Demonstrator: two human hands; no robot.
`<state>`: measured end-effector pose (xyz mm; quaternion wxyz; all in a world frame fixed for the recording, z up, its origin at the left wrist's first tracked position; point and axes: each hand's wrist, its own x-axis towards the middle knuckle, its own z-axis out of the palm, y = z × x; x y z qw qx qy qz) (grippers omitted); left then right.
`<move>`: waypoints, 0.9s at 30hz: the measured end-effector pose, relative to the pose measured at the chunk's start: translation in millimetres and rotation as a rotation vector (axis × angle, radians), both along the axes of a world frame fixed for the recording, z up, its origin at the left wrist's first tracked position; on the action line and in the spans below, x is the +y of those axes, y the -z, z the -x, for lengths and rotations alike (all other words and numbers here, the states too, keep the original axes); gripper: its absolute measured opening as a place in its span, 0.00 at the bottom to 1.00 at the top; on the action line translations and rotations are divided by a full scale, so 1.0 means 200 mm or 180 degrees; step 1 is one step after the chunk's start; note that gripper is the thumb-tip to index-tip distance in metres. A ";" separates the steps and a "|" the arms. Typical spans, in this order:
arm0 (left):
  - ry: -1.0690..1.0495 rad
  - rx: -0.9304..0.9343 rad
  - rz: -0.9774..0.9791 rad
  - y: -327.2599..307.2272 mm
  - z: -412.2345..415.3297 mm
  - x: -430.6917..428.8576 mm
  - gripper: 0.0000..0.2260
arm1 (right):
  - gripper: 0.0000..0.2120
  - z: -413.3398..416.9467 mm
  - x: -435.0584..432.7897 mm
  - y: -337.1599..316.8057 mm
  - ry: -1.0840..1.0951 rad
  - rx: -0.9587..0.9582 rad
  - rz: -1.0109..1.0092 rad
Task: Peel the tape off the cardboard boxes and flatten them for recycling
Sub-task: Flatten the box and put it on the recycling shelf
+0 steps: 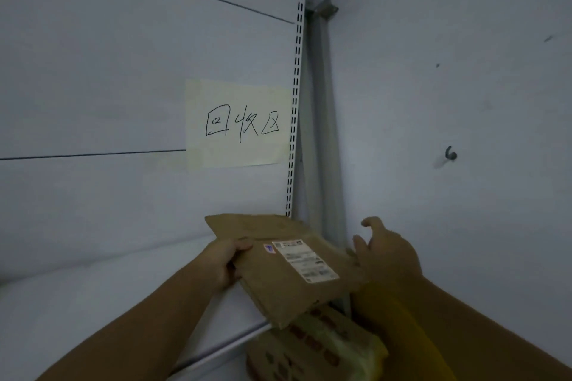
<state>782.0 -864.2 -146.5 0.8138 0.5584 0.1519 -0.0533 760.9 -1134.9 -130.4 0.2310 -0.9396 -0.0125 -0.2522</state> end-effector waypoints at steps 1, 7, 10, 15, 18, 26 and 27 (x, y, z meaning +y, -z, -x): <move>0.0051 0.0067 -0.0034 0.01 -0.05 -0.01 0.13 | 0.19 -0.06 0.03 0.01 -0.0175 0.0060 0.0252; -0.0507 -0.0356 -0.0710 0.09 -0.28 -0.07 0.16 | 0.29 -0.45 0.19 0.16 -0.1422 0.0838 0.1042; -0.0918 -0.1145 -0.1694 0.18 -0.28 -0.10 0.18 | 0.32 -0.61 0.24 0.21 -0.1559 0.1124 0.1522; -0.0765 -0.1014 -0.4036 0.23 -0.32 -0.09 0.24 | 0.32 -0.75 0.26 0.25 -0.1888 0.1469 0.1544; -0.0061 -0.0692 -0.4843 0.26 -0.32 -0.12 0.27 | 0.31 -0.76 0.26 0.27 -0.1993 0.1537 0.1522; 0.0583 0.0225 -0.5396 0.22 -0.32 -0.15 0.28 | 0.36 -0.76 0.25 0.27 -0.2140 0.1661 0.1543; 0.0567 0.0280 -0.5353 0.20 -0.31 -0.16 0.28 | 0.36 -0.76 0.26 0.27 -0.2150 0.1664 0.1559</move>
